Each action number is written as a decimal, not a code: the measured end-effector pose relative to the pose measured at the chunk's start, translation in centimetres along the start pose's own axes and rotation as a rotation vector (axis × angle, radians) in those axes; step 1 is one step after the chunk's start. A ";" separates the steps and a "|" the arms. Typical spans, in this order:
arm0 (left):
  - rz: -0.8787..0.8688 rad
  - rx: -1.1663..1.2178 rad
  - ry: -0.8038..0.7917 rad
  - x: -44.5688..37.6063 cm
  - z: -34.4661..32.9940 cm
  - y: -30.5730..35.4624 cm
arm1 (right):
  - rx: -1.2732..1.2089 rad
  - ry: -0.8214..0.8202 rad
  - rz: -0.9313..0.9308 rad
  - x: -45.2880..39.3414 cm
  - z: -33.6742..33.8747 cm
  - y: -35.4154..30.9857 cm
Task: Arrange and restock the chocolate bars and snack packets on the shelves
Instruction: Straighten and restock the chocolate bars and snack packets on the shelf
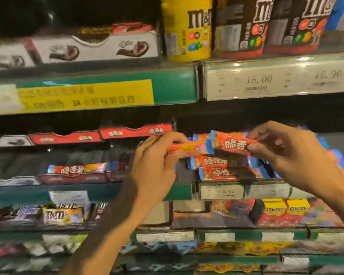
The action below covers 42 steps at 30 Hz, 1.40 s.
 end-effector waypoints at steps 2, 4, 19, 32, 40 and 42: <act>-0.011 -0.087 0.051 1.4 2.4 -2.1 | -0.039 -0.043 0.032 0.1 -2.5 -2.2; 0.008 -0.141 0.093 2.6 4.6 -4.8 | -0.061 -0.076 0.085 0.0 -5.1 -4.3; 0.287 -0.326 -0.112 2.4 9.3 -21.5 | 0.179 -0.188 0.091 -3.9 -19.6 -10.3; 0.136 -0.439 -0.161 1.8 7.5 -22.8 | 0.262 -0.061 0.032 -4.1 -21.0 -9.6; 0.119 -0.508 -0.280 4.3 7.1 -21.9 | 0.314 -0.114 0.098 -1.4 -21.9 -10.6; 0.117 -0.540 -0.337 5.0 7.2 -21.7 | 0.365 -0.189 0.099 -0.2 -22.8 -10.7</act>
Point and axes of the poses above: each hand's wrist, its own x-axis away from the middle knuckle, its own z-axis out of the back of the hand, y = z × x, the point moved 5 cm from there along -x, towards the middle knuckle, and after that the axes turned 11 degrees about -x, right-handed, at the moved point
